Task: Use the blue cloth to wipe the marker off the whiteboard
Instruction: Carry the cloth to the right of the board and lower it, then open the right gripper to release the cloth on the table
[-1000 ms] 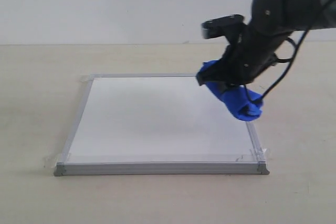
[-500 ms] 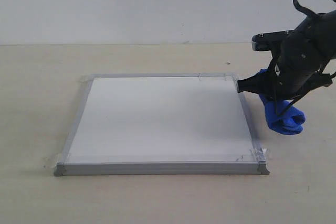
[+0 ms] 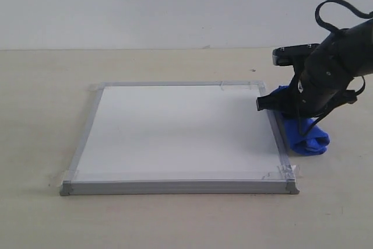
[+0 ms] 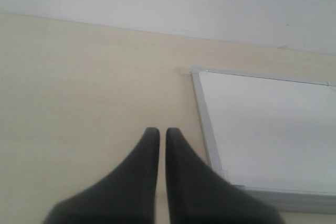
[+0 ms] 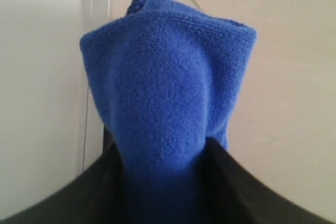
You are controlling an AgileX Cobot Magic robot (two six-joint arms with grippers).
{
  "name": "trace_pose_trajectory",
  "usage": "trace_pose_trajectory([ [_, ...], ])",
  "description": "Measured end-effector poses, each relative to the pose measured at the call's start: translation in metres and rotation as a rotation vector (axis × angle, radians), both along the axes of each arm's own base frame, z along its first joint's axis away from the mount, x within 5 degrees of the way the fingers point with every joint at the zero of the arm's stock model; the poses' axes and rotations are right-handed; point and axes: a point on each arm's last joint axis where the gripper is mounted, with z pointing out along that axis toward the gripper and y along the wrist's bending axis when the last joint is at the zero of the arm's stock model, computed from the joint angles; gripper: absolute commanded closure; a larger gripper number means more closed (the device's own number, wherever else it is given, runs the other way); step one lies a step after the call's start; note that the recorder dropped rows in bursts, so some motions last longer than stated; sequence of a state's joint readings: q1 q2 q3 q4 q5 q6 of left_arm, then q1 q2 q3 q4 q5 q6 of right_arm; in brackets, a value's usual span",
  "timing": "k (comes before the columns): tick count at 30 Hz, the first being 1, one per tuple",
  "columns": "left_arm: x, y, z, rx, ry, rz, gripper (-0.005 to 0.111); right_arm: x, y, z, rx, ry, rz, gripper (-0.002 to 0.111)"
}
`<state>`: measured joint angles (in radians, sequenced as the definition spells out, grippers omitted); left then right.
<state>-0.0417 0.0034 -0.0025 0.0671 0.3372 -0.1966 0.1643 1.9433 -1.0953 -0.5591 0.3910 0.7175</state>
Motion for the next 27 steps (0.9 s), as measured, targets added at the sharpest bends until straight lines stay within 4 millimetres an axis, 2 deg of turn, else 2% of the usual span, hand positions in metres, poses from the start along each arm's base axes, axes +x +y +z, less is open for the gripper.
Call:
trace_pose_trajectory([
  [2, 0.000, 0.000, 0.000, 0.000, 0.000, 0.000, 0.102, 0.000, 0.000, -0.004, -0.001, 0.009, 0.004, 0.045],
  [7, 0.000, 0.000, 0.000, 0.000, 0.000, 0.000, 0.102, 0.001, 0.001, -0.003, 0.000, 0.000, 0.020, 0.043],
  [13, 0.000, 0.000, 0.000, 0.000, 0.000, 0.000, 0.102, 0.000, 0.001, 0.016, 0.009, -0.052, 0.024, 0.045],
  [15, 0.000, 0.000, 0.000, 0.000, 0.000, 0.000, 0.102, 0.000, 0.001, 0.026, 0.016, -0.082, 0.027, 0.057],
  [19, 0.000, 0.000, 0.000, 0.000, 0.000, 0.000, 0.102, -0.001, 0.003, 0.032, 0.014, -0.098, 0.042, 0.103],
  [20, 0.000, 0.000, 0.000, 0.000, 0.000, 0.000, 0.102, -0.002, 0.004, 0.031, 0.012, -0.096, 0.052, 0.108],
  [27, 0.000, 0.000, 0.000, 0.000, 0.000, 0.000, 0.102, -0.010, 0.006, 0.010, 0.033, -0.074, 0.088, 0.107],
])
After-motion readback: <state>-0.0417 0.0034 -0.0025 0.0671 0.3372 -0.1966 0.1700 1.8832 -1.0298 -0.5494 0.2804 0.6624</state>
